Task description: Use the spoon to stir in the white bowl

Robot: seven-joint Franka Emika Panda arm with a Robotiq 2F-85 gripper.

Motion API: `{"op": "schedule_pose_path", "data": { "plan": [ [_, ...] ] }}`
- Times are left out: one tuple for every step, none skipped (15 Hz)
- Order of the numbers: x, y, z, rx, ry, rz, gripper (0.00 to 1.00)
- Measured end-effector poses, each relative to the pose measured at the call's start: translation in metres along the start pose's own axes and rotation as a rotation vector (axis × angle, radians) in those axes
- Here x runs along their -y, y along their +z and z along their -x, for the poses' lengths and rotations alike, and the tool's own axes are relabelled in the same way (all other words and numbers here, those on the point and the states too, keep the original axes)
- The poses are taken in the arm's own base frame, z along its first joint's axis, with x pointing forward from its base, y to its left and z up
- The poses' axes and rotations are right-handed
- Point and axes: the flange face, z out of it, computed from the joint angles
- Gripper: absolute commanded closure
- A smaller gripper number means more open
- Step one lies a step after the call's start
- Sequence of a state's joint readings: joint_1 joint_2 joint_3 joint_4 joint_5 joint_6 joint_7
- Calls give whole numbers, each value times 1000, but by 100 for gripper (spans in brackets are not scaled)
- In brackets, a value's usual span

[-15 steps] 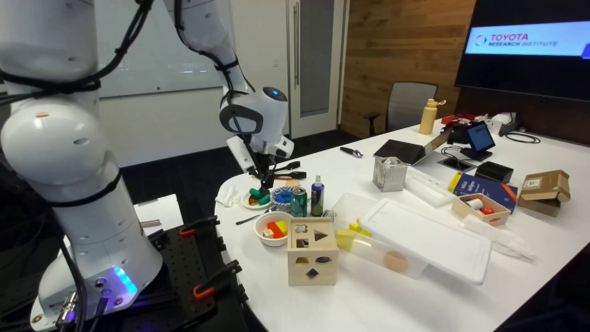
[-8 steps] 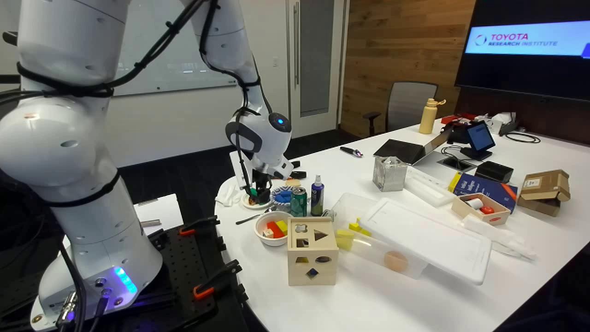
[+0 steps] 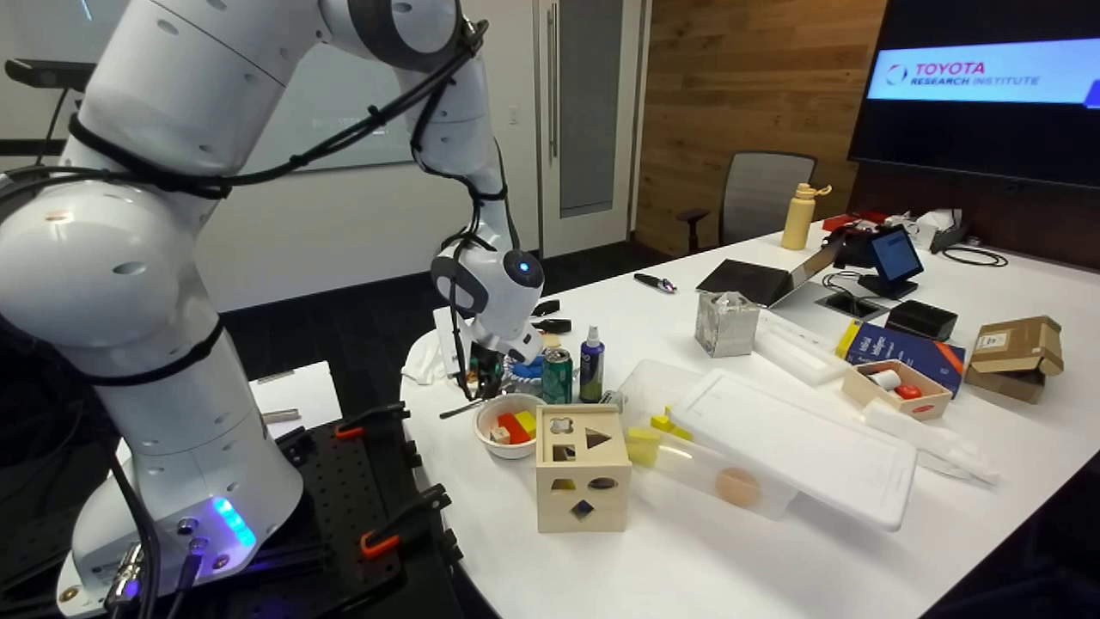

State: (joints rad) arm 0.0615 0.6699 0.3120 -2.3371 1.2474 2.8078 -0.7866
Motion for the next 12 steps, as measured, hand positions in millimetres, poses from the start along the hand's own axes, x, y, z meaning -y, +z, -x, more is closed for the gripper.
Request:
{"op": "schedule_pose_path", "data": {
  "plan": [
    [2,5,0,0,4,-1,0],
    [6,10,2,0,8,-2,0],
    [8,14,4,1,12,-2,0],
    [9,19,6,4,17,4,0],
    [9,24,9,12,18,10,0],
    [7,29,11,21,21,12,0],
    [5,35,13,30,26,13,0],
    [3,41,14,38,31,14,0],
    [1,46,15,47,31,17,0],
    [-1,51,15,54,29,19,0],
    [-3,55,14,60,25,21,0],
    [-5,59,12,64,19,24,0]
  ]
}}
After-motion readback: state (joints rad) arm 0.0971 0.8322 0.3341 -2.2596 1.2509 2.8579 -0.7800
